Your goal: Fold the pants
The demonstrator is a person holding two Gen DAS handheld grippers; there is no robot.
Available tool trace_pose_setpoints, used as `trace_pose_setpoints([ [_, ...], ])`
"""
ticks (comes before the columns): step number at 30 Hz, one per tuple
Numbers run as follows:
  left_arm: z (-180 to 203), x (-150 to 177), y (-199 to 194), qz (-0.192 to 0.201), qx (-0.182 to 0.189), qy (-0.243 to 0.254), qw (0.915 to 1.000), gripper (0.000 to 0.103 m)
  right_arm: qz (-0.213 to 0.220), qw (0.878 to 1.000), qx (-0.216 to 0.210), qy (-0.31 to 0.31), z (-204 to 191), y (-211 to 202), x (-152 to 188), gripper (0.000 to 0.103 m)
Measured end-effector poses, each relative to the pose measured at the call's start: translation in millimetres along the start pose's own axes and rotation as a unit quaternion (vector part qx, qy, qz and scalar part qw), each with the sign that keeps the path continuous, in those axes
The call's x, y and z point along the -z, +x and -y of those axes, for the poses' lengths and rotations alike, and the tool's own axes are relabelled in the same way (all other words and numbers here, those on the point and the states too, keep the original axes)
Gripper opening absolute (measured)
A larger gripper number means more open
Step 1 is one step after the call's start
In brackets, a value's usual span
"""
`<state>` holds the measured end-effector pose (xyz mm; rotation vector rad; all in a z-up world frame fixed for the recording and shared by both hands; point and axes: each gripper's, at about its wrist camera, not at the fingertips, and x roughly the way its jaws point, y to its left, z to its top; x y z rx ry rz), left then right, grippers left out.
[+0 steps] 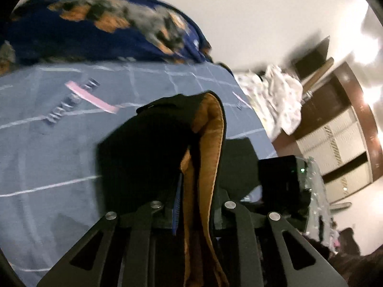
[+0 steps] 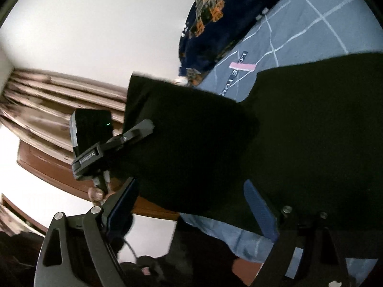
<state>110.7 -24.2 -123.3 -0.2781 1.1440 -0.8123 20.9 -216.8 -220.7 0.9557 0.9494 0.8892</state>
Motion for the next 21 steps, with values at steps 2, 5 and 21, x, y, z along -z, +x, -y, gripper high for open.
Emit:
trace_pose_setpoints([
  [2,2.4,-0.5,17.2,-0.018,0.024,-0.016,0.9994,0.023,0.004,1.000,-0.026,0.012,4.3,-1.8,0.8,0.092],
  [5,11.3,-3.1,29.7,-0.026,0.032,-0.006,0.9991,0.036,0.014,0.999,-0.049,0.018,6.6,-7.2,0.2,0.096],
  [21,-12.6,32.4,-4.9,0.027,-0.027,0.013,0.9992,0.055,-0.012,0.996,0.089,0.003,8.5,9.7,-0.5,0.042],
])
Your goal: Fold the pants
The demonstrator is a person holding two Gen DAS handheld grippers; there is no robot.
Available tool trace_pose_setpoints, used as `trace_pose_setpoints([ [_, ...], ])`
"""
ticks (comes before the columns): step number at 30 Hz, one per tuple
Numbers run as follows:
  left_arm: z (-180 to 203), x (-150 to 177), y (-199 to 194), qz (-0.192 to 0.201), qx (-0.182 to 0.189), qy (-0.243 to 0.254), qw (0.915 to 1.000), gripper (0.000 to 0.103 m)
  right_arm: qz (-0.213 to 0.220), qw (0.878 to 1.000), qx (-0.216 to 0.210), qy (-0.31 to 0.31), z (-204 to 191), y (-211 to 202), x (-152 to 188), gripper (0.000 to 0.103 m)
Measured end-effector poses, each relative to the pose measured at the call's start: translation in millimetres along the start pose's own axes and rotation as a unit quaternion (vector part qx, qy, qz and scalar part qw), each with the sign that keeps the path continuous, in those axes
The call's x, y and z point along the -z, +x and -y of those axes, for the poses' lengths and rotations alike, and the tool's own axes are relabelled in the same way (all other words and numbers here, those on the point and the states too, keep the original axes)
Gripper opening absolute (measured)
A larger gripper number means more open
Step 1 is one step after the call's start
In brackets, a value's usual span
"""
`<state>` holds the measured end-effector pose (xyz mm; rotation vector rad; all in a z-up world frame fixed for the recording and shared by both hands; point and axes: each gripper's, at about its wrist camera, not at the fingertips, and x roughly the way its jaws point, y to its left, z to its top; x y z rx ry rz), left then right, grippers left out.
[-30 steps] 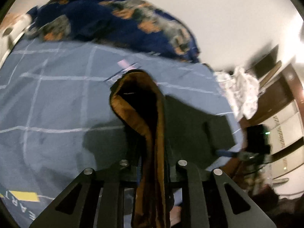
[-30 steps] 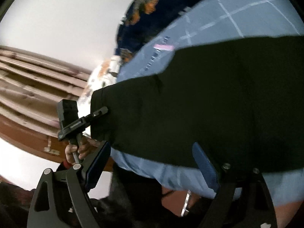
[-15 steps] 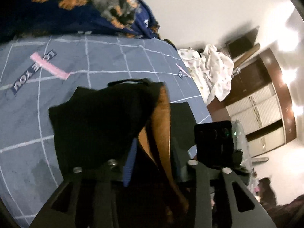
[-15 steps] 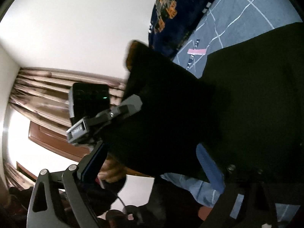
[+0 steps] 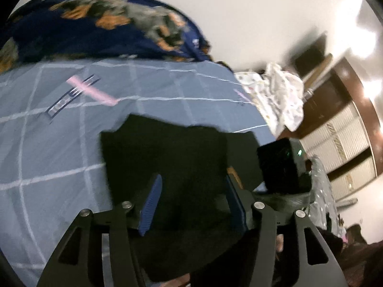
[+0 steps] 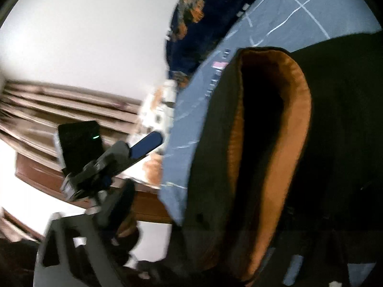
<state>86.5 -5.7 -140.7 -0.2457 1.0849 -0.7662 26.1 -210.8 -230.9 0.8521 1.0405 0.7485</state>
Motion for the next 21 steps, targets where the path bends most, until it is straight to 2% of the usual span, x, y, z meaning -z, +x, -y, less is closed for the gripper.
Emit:
trace_pose_setpoints([
  [1,-7.3,6.0,-2.8,-0.001,-0.008,-0.009,0.9999,0.056,-0.011,1.000,0.016,0.005,0.8,3.3,-1.8,0.017],
  [3,-19.5,15.3,-7.6,-0.001,-0.024,-0.025,0.9994,0.056,-0.012,1.000,0.018,0.005,-1.6,2.2,-4.7,0.016],
  [5,-30.6,23.0,-11.9,0.001,-0.026,-0.045,0.9987,0.056,-0.002,0.999,0.037,-0.022,-15.1,-8.5,-11.0,0.015],
  [6,-34.5,26.8,-12.9,0.001,-0.025,-0.057,0.9981,0.056,0.006,0.999,0.030,-0.024,-18.1,-16.4,-14.7,0.015],
  [10,-31.7,27.1,-7.6,-0.002,-0.017,-0.063,0.9979,0.057,0.041,0.998,0.028,-0.032,-18.6,-70.0,-29.6,0.014],
  [13,-16.1,24.1,6.8,-0.004,-0.012,-0.042,0.9991,0.064,0.074,0.996,0.048,-0.019,4.5,-119.4,-36.1,0.014],
  [16,0.4,21.0,28.4,-0.018,0.014,-0.030,0.9993,0.068,0.103,0.992,0.067,0.010,41.1,-161.8,-35.6,0.014],
  [21,25.5,20.2,70.5,-0.060,0.024,0.002,0.9979,0.069,0.147,0.984,0.085,0.055,89.1,-212.5,-32.1,0.014],
])
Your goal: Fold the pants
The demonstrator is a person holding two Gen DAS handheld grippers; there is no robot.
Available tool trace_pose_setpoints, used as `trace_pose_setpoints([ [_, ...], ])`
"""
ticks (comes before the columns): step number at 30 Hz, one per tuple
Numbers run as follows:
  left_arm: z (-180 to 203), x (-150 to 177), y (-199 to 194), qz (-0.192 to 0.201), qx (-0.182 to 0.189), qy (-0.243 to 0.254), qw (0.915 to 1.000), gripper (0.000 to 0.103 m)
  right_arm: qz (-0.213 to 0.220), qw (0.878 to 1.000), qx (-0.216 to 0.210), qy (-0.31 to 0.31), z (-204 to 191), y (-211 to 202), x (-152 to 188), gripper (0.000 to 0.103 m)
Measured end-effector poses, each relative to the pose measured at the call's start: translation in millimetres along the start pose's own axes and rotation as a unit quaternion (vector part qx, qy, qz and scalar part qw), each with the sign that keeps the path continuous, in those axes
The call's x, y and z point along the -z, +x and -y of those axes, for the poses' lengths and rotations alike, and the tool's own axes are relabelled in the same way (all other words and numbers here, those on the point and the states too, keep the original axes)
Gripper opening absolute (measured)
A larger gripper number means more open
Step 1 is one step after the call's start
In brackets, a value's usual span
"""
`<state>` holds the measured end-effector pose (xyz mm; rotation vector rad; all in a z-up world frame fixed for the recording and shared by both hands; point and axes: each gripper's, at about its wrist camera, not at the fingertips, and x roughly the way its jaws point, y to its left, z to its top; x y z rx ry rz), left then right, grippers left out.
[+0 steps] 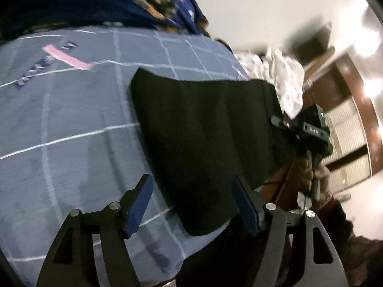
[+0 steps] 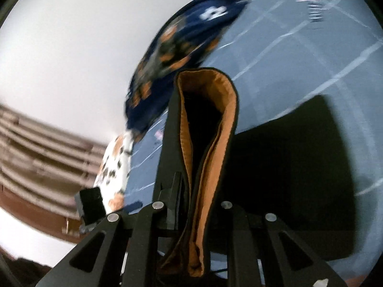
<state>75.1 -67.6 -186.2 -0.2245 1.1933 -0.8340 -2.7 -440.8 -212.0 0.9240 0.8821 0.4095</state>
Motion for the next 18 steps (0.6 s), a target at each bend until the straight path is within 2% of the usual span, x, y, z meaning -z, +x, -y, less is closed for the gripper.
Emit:
trace_pose_setpoints([
  [6,14.9,-6.0,25.8,-0.018,0.007,0.017,0.9997,0.069,0.016,1.000,-0.003,0.021,35.9,-16.8,-4.0,0.014],
  [10,12.1,-11.8,39.6,-0.030,0.007,0.005,0.9995,0.069,0.016,0.999,-0.015,0.035,52.6,-23.4,-2.3,0.015],
  [14,3.5,-15.4,43.4,-0.017,0.003,-0.015,0.9997,0.069,0.020,0.998,-0.025,0.049,66.9,-27.2,5.1,0.016],
  [18,-8.0,-16.1,45.2,-0.011,0.017,-0.044,0.9988,0.069,0.025,0.998,-0.023,0.062,81.9,-35.6,14.8,0.021],
])
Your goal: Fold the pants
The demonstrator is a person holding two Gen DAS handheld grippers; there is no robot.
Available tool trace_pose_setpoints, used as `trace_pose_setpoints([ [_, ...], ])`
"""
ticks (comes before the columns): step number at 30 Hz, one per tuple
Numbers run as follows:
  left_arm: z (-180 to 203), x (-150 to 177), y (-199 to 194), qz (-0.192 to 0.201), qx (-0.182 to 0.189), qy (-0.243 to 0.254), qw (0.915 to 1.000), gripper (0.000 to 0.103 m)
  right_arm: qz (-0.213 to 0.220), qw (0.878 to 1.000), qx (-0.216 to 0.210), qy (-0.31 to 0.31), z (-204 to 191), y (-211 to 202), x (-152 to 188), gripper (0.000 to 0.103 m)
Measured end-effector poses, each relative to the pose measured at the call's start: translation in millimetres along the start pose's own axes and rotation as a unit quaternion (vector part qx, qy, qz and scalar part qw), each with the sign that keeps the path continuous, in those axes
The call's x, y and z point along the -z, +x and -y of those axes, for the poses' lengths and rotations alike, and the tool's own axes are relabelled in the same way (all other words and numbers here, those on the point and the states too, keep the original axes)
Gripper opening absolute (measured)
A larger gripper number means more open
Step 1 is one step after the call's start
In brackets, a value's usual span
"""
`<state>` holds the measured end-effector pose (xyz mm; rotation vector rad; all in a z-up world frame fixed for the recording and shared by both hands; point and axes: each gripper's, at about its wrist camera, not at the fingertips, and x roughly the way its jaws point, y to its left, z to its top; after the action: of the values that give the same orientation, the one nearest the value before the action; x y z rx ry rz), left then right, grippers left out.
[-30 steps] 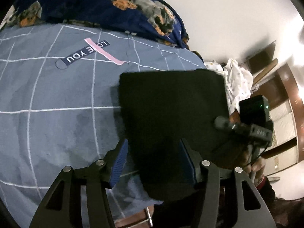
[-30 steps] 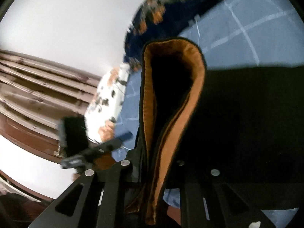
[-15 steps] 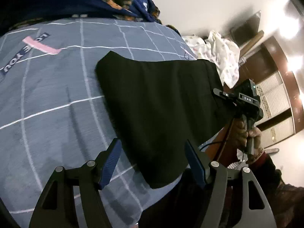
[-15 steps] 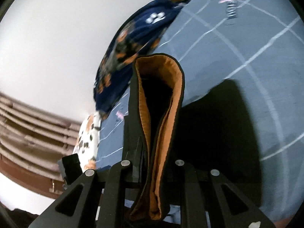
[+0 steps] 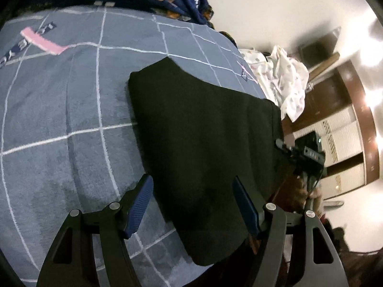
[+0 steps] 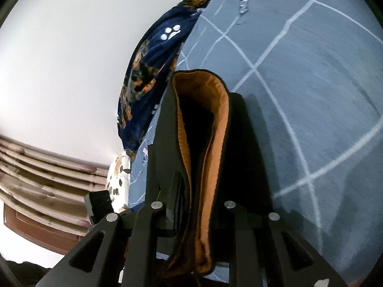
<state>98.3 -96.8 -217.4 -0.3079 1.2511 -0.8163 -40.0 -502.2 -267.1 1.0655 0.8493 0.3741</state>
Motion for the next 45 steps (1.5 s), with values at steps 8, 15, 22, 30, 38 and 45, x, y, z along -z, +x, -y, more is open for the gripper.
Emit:
trace_pose_setpoints([
  [8,-7.1,-1.0,14.5,-0.016,-0.002,-0.002,0.9999,0.069,0.052,0.998,0.010,0.024,19.8,-38.6,-2.3,0.044],
  [15,-16.1,-1.6,24.1,-0.020,0.038,-0.010,0.9990,0.071,0.026,0.999,0.038,-0.011,9.8,-27.3,-18.2,0.060],
  [22,-17.0,-6.4,30.1,-0.026,0.078,0.013,0.9965,0.075,-0.035,0.995,0.081,-0.055,-4.3,21.9,-25.6,0.061],
  [30,-26.3,-6.8,33.5,-0.019,0.091,-0.004,0.9956,0.029,-0.050,0.996,0.062,-0.041,-1.2,31.6,-5.1,0.041],
  [38,-40.8,-10.3,1.7,0.014,0.100,-0.020,0.9947,0.011,-0.043,0.999,-0.011,0.008,-8.9,45.7,15.4,0.031],
  [45,-96.1,-5.7,-79.5,0.073,0.049,-0.053,0.9947,0.010,-0.105,0.992,-0.069,-0.007,-54.2,129.4,43.5,0.029],
])
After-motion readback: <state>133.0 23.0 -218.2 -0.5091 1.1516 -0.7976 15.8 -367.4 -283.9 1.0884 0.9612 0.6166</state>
